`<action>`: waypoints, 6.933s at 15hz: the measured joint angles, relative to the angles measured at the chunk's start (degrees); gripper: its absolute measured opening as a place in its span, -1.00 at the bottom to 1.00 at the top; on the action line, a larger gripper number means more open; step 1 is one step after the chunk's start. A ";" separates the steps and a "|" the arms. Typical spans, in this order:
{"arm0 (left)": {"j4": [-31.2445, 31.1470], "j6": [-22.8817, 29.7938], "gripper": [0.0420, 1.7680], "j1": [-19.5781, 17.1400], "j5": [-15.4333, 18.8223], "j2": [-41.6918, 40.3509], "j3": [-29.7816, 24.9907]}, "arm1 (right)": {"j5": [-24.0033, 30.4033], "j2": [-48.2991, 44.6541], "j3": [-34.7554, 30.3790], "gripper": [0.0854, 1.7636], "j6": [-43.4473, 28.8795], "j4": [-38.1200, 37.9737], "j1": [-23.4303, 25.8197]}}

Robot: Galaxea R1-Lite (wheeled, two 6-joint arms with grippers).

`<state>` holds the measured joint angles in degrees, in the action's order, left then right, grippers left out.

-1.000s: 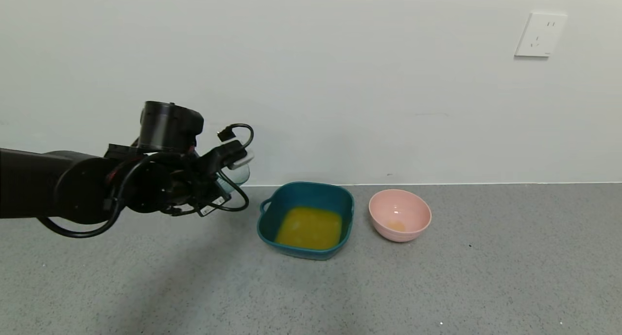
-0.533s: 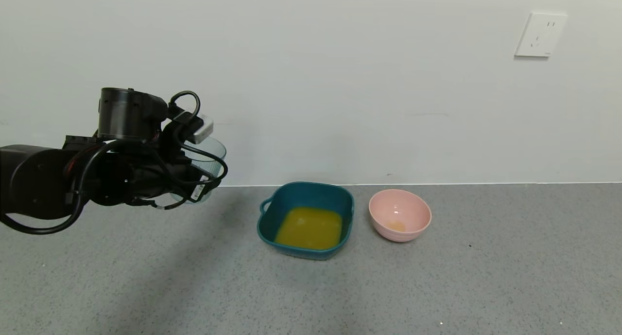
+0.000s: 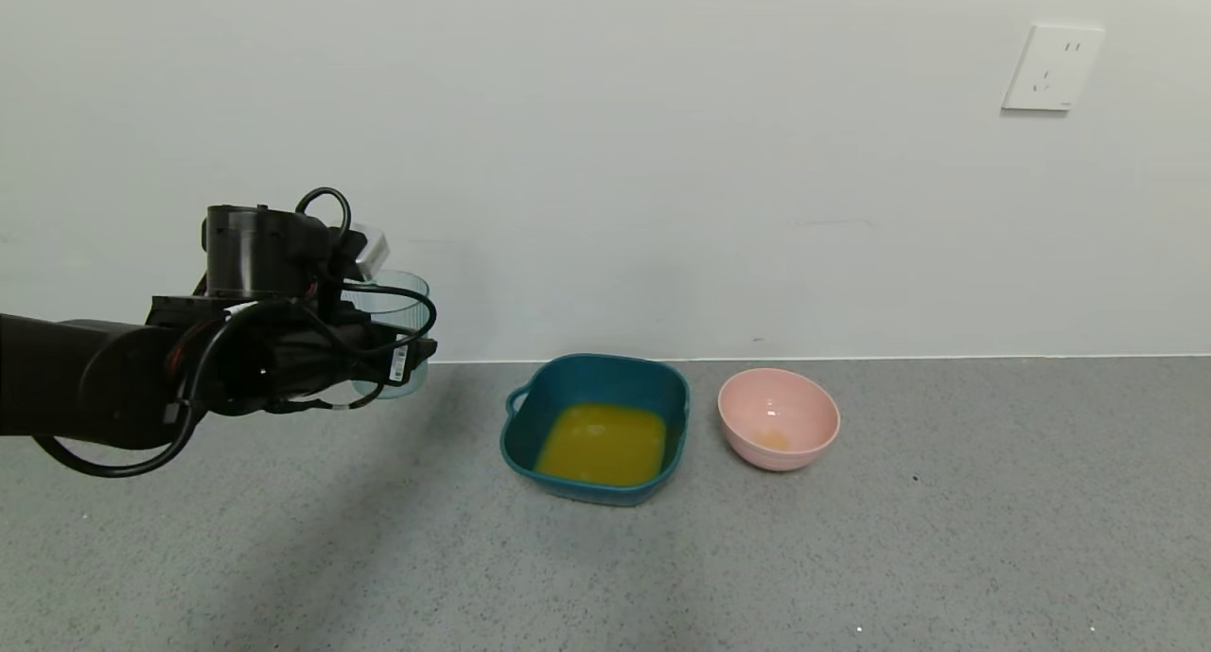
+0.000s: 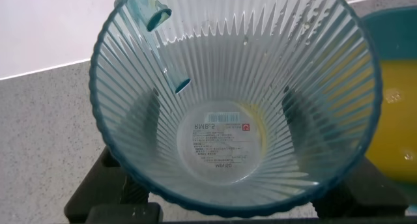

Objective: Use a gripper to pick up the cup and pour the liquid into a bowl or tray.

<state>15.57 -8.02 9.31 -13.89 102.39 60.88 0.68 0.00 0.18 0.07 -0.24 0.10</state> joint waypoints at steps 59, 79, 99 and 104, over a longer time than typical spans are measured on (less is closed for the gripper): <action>14.12 5.55 0.62 -3.17 6.53 19.91 -3.13 | 0.00 0.00 0.00 0.94 0.00 0.00 0.00; 13.18 5.57 0.91 -3.78 6.47 8.78 -10.56 | -0.02 0.00 0.00 0.94 0.00 0.00 0.00; -1.93 6.88 0.94 -3.39 6.56 -38.17 -39.02 | -0.02 0.00 0.00 0.94 0.00 0.00 0.00; -12.13 7.01 0.94 -3.21 7.11 -52.75 -41.89 | 0.00 0.00 0.00 0.94 0.00 0.00 0.00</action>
<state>3.44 -1.01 6.11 -6.78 49.64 18.99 0.68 0.00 0.18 0.07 -0.24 0.10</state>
